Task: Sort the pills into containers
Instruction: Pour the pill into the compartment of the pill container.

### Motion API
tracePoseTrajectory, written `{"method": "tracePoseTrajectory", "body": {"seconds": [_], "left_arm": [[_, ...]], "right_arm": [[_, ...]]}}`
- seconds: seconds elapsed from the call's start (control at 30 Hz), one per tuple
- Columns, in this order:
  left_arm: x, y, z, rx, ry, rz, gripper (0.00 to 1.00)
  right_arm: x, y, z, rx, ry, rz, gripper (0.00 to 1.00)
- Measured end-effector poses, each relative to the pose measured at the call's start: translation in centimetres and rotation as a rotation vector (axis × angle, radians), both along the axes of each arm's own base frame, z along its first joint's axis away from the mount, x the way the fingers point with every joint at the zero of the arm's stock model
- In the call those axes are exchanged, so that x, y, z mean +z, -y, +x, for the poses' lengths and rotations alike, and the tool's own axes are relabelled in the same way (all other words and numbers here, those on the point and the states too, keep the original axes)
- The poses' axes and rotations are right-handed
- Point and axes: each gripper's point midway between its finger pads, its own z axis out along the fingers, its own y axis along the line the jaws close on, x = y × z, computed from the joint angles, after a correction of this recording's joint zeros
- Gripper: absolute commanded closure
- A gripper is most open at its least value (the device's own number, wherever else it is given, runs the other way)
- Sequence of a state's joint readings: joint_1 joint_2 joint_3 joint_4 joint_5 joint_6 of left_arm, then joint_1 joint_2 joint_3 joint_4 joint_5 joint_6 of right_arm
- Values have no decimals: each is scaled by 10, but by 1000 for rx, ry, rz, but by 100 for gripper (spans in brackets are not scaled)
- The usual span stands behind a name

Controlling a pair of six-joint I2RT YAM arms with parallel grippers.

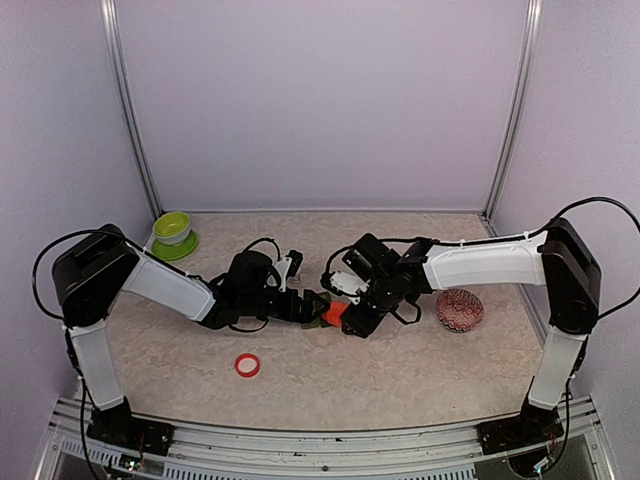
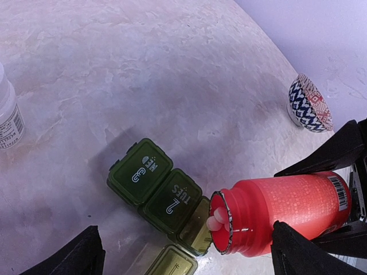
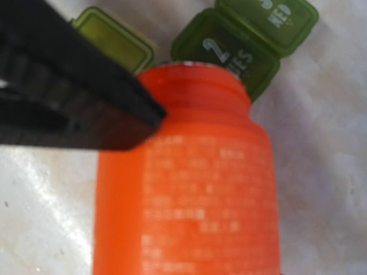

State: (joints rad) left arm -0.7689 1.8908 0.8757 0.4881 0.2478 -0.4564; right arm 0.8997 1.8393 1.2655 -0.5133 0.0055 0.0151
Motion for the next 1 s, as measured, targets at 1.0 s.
{"method": "tracePoseTrajectory", "body": {"seconds": [1.0], "left_arm": [[0, -1, 1, 2, -8, -6, 1]], "right_arm": [[-2, 3, -3, 7, -27, -20, 68]]}}
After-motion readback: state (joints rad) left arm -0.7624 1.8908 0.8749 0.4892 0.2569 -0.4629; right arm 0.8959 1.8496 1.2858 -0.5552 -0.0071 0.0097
